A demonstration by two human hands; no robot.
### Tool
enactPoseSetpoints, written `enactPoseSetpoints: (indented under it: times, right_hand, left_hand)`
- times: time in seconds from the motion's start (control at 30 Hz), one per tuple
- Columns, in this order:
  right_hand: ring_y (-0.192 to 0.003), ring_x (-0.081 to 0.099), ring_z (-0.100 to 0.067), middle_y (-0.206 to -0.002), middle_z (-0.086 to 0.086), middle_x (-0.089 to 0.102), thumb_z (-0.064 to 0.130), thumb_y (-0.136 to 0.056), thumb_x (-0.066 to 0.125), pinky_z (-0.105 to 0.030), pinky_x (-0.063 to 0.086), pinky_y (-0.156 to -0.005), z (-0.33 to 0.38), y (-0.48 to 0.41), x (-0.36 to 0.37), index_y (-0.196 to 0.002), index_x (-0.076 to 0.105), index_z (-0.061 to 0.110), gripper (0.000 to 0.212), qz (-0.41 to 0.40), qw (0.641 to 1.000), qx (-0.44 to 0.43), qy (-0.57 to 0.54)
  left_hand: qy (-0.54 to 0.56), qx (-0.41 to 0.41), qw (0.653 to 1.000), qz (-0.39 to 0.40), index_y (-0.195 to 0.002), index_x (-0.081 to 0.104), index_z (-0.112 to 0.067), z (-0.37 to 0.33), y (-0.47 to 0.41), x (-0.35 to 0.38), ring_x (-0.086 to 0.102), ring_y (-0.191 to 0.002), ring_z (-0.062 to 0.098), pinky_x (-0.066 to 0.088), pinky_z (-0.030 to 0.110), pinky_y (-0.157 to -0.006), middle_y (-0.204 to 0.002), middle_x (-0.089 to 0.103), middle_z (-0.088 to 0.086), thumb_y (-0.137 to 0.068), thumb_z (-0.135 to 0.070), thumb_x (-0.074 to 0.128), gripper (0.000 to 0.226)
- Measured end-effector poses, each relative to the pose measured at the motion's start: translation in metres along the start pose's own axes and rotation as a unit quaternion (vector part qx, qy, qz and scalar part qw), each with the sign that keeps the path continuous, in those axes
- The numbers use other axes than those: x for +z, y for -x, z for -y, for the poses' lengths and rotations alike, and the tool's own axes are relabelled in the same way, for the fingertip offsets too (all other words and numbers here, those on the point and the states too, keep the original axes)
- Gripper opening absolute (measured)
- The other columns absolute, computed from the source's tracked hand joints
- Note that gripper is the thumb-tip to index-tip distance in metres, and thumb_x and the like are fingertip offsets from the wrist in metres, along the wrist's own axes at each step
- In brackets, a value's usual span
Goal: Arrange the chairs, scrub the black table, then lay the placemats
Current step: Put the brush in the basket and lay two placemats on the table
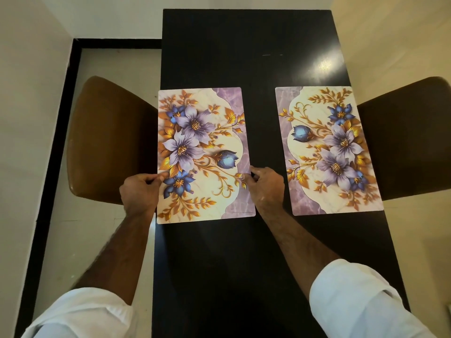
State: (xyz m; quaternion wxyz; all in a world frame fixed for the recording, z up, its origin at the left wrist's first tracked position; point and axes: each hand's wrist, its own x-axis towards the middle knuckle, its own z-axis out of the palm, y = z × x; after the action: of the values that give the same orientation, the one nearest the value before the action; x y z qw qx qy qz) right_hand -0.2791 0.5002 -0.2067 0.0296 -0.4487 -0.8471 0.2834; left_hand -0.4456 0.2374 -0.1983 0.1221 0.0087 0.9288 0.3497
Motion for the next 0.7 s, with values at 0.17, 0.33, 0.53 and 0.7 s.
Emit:
enactPoseSetpoints:
  times: [0.17,0.33,0.53,0.7]
  right_hand:
    - [-0.107,0.076,-0.022,-0.130,-0.007,0.078,0.044,-0.100,0.079,-0.031,0.061,-0.095,-0.0006,-0.0001,-0.0013,-0.144,0.073,0.014,0.054,0.007,1.000,-0.005,0.008]
    - [-0.105,0.076,-0.021,-0.127,-0.007,0.078,0.046,-0.101,0.078,-0.030,0.060,-0.093,-0.0015,0.0003,-0.0016,-0.144,0.073,0.013,0.055,0.007,1.000,-0.011,0.008]
    - [-0.106,0.076,-0.021,-0.128,-0.007,0.078,0.045,-0.100,0.079,-0.029,0.060,-0.094,-0.0006,0.0006,-0.0020,-0.144,0.073,0.013,0.054,0.005,1.000,-0.011,0.009]
    - [-0.103,0.076,-0.021,-0.127,-0.007,0.079,0.045,-0.100,0.079,-0.029,0.060,-0.094,-0.0007,-0.0013,-0.0019,-0.143,0.074,0.013,0.054,0.011,1.000,-0.009,0.012]
  left_hand:
    - [-0.012,0.008,1.000,-0.005,-0.119,0.083,-0.002,-0.0004,0.0010,0.0004,0.076,-0.088,0.027,0.060,0.038,-0.073,-0.107,0.083,0.015,-0.099,-0.032,0.081,0.036]
    - [-0.012,0.005,1.000,-0.007,-0.117,0.083,-0.001,-0.0013,0.0011,-0.0007,0.076,-0.087,0.027,0.064,0.044,-0.077,-0.105,0.083,0.015,-0.099,-0.033,0.081,0.037]
    - [-0.016,-0.008,1.000,0.000,-0.118,0.083,-0.002,-0.0030,0.0001,-0.0015,0.074,-0.086,0.023,0.059,0.032,-0.068,-0.106,0.082,0.014,-0.098,-0.035,0.082,0.038]
    - [-0.023,-0.018,1.000,0.000,-0.119,0.083,-0.002,-0.0038,0.0007,-0.0009,0.078,-0.091,0.028,0.064,0.043,-0.077,-0.108,0.082,0.015,-0.098,-0.033,0.082,0.037]
